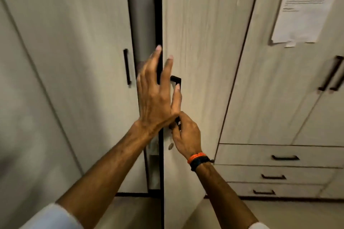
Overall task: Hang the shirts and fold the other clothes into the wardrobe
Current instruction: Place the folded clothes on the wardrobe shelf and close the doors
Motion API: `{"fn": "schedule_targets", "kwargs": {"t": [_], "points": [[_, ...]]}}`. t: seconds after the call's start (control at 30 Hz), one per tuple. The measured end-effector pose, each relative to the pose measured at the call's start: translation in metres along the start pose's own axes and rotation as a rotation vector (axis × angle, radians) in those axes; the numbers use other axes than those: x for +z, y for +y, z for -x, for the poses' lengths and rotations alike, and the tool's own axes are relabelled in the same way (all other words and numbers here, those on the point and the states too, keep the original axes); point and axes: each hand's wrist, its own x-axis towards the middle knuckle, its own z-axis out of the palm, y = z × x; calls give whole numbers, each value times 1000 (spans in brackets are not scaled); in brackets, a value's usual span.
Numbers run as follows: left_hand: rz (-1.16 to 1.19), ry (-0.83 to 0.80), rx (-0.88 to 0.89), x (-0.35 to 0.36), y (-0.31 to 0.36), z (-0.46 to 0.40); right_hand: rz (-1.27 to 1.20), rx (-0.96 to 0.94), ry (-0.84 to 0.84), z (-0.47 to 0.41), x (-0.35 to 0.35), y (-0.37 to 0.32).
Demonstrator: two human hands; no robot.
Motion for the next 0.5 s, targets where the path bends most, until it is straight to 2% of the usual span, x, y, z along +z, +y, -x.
{"fn": "schedule_targets", "kwargs": {"t": [0.07, 0.2, 0.5], "points": [[-188, -137, 94, 9, -30, -14, 77, 34, -71, -24, 24, -15], [-472, -397, 117, 39, -102, -26, 156, 67, -161, -66, 64, -30], [-421, -413, 180, 100, -226, -41, 198, 133, -91, -152, 160, -27]]}}
